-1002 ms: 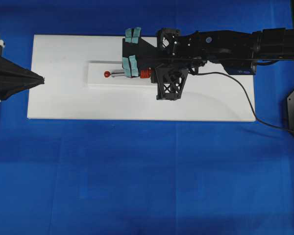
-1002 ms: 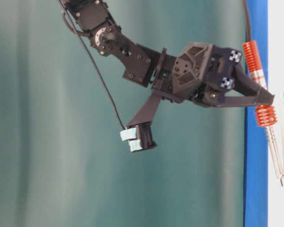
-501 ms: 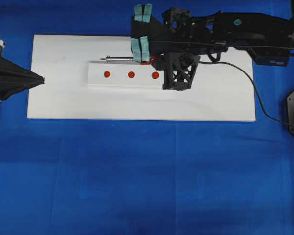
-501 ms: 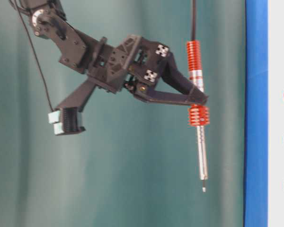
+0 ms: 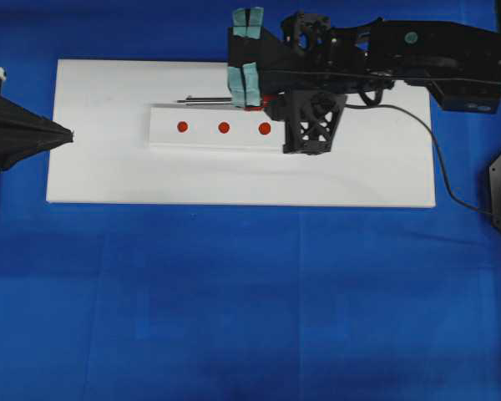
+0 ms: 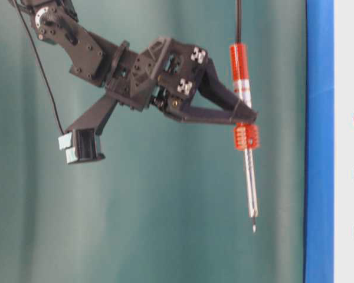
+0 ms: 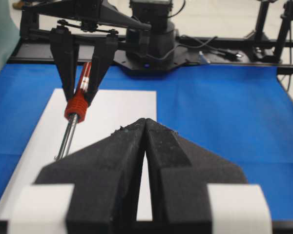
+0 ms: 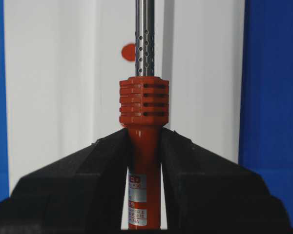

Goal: Touch the tip of the soldering iron to the mark.
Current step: 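Raise the iron tip off the strip and shift right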

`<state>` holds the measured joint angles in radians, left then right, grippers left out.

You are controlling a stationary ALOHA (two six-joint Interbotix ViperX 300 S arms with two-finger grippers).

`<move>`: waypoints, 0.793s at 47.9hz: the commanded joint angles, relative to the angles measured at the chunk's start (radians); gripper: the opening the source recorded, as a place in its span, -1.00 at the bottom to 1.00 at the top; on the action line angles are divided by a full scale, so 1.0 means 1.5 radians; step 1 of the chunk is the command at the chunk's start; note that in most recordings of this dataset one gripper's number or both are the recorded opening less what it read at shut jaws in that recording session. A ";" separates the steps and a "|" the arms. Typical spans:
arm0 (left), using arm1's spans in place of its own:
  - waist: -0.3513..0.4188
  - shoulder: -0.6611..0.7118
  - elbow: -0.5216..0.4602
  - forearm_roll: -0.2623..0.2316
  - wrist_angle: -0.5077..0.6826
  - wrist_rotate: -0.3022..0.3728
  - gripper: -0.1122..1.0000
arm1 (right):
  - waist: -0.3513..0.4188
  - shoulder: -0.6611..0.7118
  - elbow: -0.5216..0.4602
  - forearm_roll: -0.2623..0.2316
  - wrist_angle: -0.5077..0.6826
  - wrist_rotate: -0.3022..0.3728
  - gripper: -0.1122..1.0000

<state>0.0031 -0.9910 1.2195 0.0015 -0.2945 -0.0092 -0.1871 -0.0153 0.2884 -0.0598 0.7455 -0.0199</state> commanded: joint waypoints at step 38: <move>0.000 0.002 -0.006 0.001 -0.003 -0.001 -0.80 | 0.001 -0.103 0.097 -0.002 0.022 0.018 -0.67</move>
<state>0.0015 -0.9925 1.2195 0.0015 -0.2945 -0.0092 -0.1871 -0.1457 0.4449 -0.0614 0.7839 0.0046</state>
